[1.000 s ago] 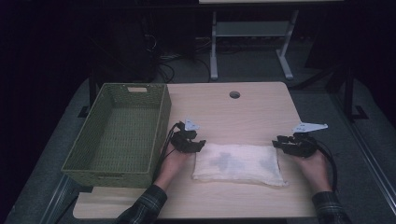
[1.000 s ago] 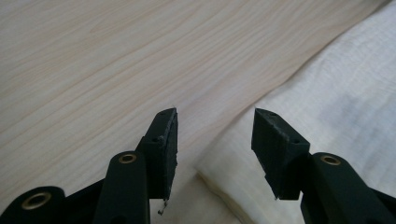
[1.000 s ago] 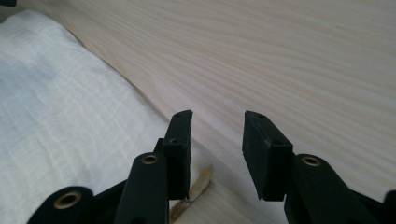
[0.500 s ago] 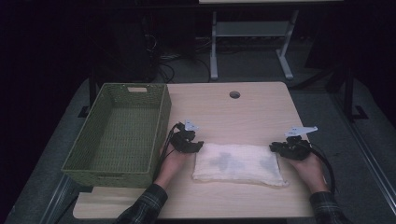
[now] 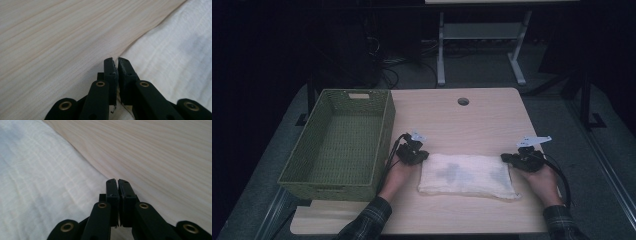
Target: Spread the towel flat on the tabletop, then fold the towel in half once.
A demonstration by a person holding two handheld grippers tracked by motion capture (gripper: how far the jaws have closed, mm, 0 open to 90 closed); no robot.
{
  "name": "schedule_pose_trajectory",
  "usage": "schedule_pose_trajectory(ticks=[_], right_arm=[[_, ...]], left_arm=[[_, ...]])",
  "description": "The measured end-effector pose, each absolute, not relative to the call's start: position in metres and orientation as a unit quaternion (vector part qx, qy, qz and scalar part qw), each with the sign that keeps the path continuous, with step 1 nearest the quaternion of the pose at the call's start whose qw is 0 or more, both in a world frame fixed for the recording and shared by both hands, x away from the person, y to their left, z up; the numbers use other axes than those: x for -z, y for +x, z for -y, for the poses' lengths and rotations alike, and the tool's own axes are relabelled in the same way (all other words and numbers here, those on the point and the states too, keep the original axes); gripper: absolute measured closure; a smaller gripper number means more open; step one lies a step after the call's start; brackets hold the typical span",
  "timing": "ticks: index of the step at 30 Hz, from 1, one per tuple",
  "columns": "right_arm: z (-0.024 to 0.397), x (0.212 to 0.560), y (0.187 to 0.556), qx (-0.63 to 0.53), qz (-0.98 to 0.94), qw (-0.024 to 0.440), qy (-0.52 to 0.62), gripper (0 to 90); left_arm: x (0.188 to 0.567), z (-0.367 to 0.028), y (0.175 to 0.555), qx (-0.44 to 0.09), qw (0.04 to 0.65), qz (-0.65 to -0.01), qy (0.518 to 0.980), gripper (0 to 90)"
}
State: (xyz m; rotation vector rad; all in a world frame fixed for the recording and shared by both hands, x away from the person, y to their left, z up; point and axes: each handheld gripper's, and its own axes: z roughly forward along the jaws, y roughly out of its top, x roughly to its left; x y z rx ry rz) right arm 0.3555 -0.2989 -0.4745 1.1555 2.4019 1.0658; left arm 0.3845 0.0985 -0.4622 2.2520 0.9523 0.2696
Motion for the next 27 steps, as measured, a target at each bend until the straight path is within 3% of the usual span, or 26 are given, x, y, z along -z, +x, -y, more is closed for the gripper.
schedule_pose_trajectory(ticks=[16,27], right_arm=[[0.321,0.451,0.371,-0.408,-0.795,0.176,0.413,88.2],[0.316,0.443,0.360,-0.418,-0.796,0.179,0.400,88.2]], left_arm=[[0.432,-0.100,0.391,-0.145,0.408,-0.361,0.826,86.5],[0.426,-0.104,0.382,-0.150,0.409,-0.343,0.832,86.3]])
